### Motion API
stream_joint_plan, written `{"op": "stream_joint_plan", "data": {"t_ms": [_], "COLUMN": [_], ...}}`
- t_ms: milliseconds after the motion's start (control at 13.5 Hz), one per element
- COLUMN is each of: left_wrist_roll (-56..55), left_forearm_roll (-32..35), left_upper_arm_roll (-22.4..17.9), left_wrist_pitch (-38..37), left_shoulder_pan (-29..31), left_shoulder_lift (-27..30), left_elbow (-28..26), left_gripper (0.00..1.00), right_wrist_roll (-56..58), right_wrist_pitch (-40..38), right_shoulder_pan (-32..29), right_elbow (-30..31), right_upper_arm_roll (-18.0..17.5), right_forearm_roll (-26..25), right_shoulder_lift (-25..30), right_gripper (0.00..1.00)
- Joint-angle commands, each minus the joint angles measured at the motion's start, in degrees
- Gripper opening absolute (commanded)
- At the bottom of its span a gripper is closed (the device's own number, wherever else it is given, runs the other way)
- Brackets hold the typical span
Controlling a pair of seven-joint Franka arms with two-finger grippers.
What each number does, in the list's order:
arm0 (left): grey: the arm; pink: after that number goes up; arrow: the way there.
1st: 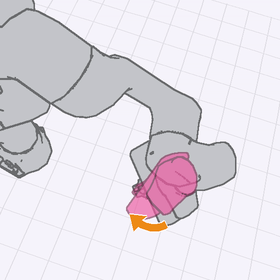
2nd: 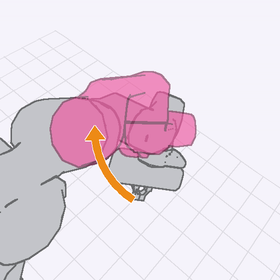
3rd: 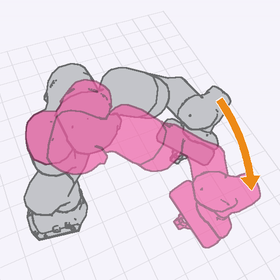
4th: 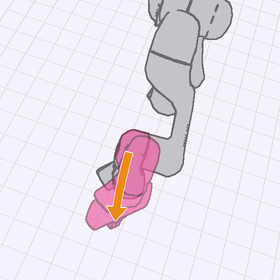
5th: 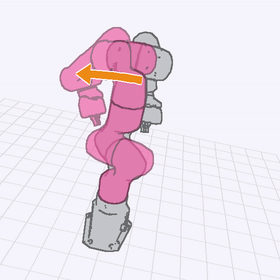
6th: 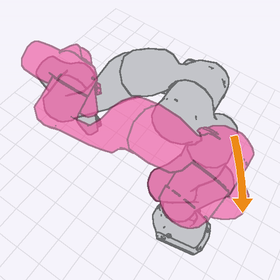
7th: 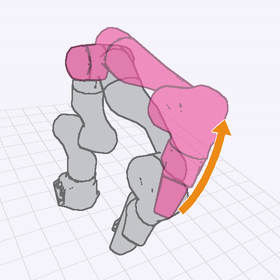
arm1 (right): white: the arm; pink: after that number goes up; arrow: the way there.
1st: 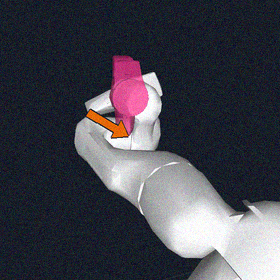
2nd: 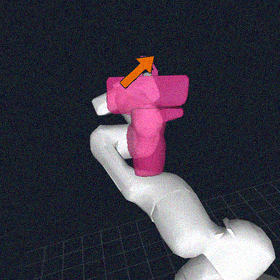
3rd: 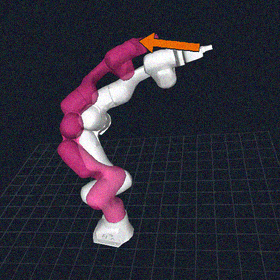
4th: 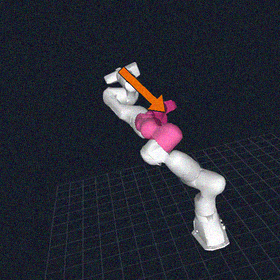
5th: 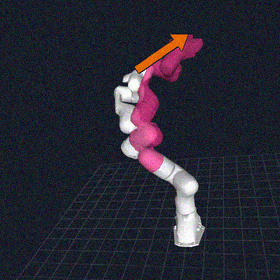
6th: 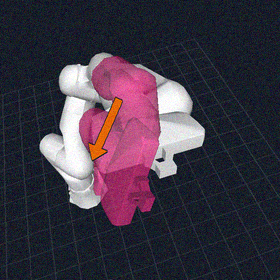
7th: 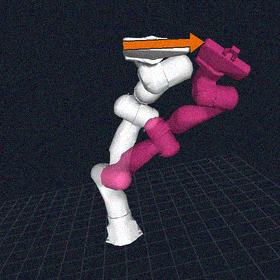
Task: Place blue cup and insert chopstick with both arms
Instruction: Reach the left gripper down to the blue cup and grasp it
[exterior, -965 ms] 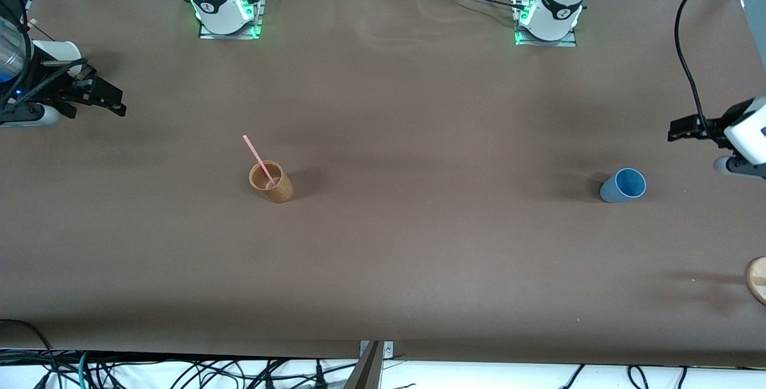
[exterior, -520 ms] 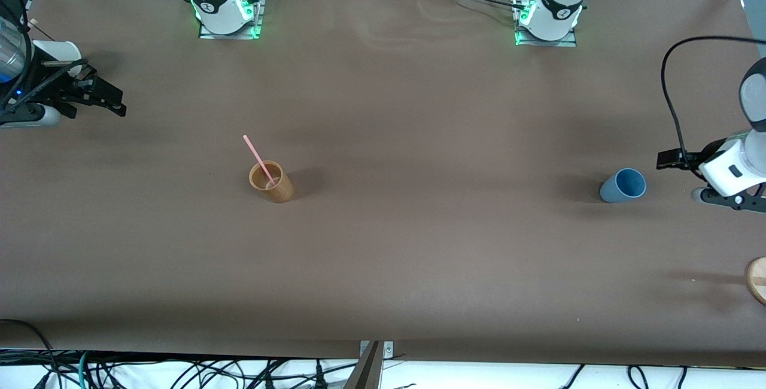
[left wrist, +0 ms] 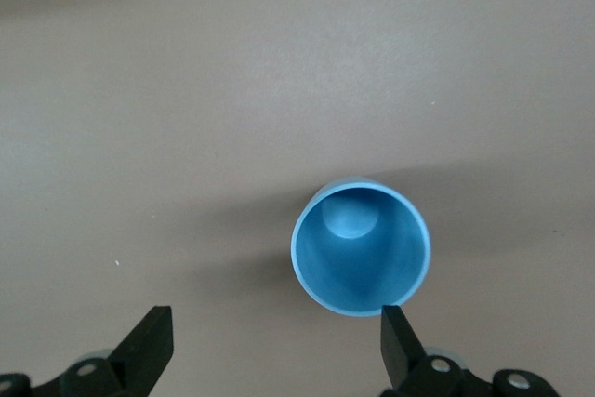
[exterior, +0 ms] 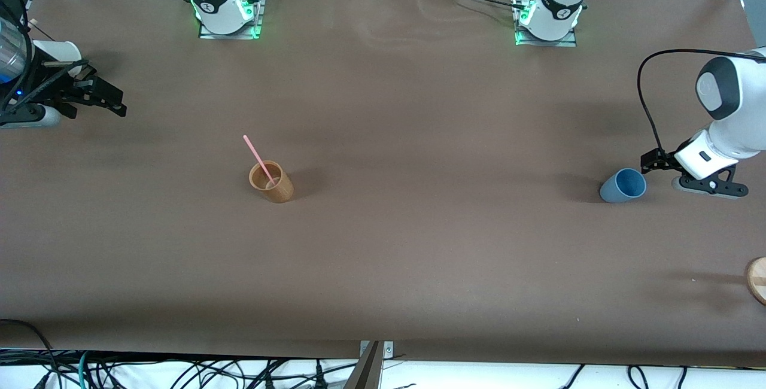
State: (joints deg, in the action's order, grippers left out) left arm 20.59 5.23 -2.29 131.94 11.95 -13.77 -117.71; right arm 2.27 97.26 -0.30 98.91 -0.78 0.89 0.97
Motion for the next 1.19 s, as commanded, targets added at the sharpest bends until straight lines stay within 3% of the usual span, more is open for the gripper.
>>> {"op": "stream_joint_plan", "data": {"t_ms": [0,1114], "left_wrist_roll": [1.11,1.82], "left_forearm_roll": [-1.54,-2.68], "left_upper_arm_roll": [0.00,0.00], "left_wrist_pitch": [3.84,8.16], "left_shoulder_pan": [0.62,0.53], "left_shoulder_lift": [-2.04,-7.68], "left_elbow": [-0.60,1.87], "left_gripper": [0.98,0.98], "right_wrist_roll": [0.63,0.63], "right_wrist_pitch": [-1.02,-1.02], "right_shoulder_pan": [-0.66,-0.66], "right_elbow": [-1.26,-1.35], "right_upper_arm_roll": [-0.72,-0.80], "right_forearm_roll": [-0.62,-0.62], "right_shoulder_lift": [-0.44,-0.44], "right_gripper": [1.00,1.00]}}
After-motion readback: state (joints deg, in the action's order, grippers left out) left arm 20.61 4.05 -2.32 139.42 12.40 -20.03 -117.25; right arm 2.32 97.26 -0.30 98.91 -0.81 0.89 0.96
